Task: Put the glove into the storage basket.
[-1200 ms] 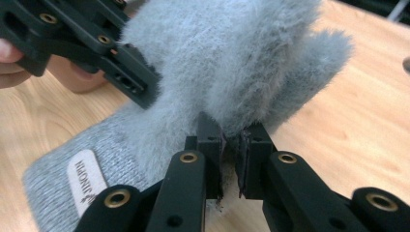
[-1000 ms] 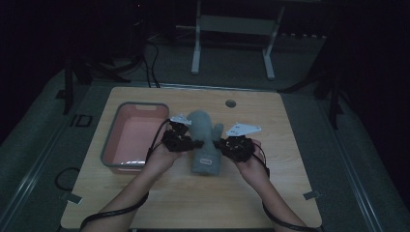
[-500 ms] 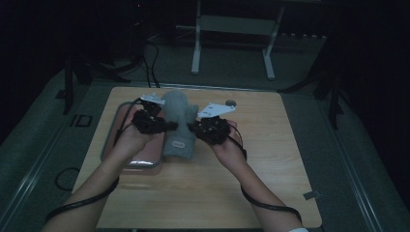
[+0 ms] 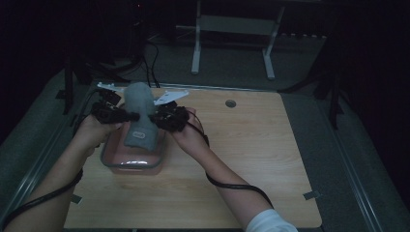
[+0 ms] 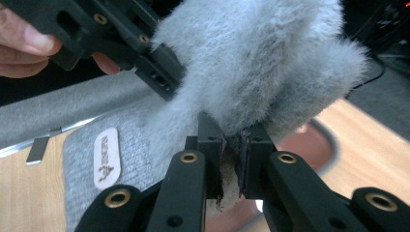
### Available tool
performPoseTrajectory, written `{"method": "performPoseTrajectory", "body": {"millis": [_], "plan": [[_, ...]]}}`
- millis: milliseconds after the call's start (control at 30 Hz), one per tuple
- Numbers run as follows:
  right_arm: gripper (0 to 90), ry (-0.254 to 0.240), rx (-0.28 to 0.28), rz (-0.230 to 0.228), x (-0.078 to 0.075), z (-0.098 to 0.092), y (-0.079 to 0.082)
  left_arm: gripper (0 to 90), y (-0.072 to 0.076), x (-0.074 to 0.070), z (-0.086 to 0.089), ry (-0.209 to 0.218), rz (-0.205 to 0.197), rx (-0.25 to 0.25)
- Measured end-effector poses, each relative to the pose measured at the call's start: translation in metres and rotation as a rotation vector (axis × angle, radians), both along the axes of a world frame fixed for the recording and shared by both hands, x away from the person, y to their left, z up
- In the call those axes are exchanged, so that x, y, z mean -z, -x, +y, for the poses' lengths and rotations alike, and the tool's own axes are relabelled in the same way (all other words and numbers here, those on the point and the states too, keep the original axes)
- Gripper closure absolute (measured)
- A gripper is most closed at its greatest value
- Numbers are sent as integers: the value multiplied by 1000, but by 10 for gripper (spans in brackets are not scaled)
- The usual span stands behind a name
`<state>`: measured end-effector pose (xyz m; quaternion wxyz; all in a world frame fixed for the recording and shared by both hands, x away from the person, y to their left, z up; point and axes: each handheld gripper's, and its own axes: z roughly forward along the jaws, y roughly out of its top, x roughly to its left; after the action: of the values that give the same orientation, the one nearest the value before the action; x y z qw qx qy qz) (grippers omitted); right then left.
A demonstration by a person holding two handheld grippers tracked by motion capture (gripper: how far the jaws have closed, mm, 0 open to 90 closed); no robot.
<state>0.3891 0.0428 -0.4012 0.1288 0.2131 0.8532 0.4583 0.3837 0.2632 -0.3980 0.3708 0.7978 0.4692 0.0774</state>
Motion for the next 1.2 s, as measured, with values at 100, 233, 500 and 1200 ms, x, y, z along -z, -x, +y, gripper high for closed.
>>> {"method": "performPoseTrajectory", "body": {"millis": [100, 233, 500, 1200], "plan": [[826, 31, -8, 45, 21, 14, -6, 790, -4, 25, 7, -10, 44, -29], [827, 77, -1, 109, 52, 27, -16, 790, -10, 58, 10, -19, 106, -70], [826, 173, 24, 169, 89, 40, -33, 787, -26, 101, 4, -45, 200, -116], [366, 211, -30, 190, 80, 27, -43, 483, -39, 109, -10, -185, 196, -169]]}}
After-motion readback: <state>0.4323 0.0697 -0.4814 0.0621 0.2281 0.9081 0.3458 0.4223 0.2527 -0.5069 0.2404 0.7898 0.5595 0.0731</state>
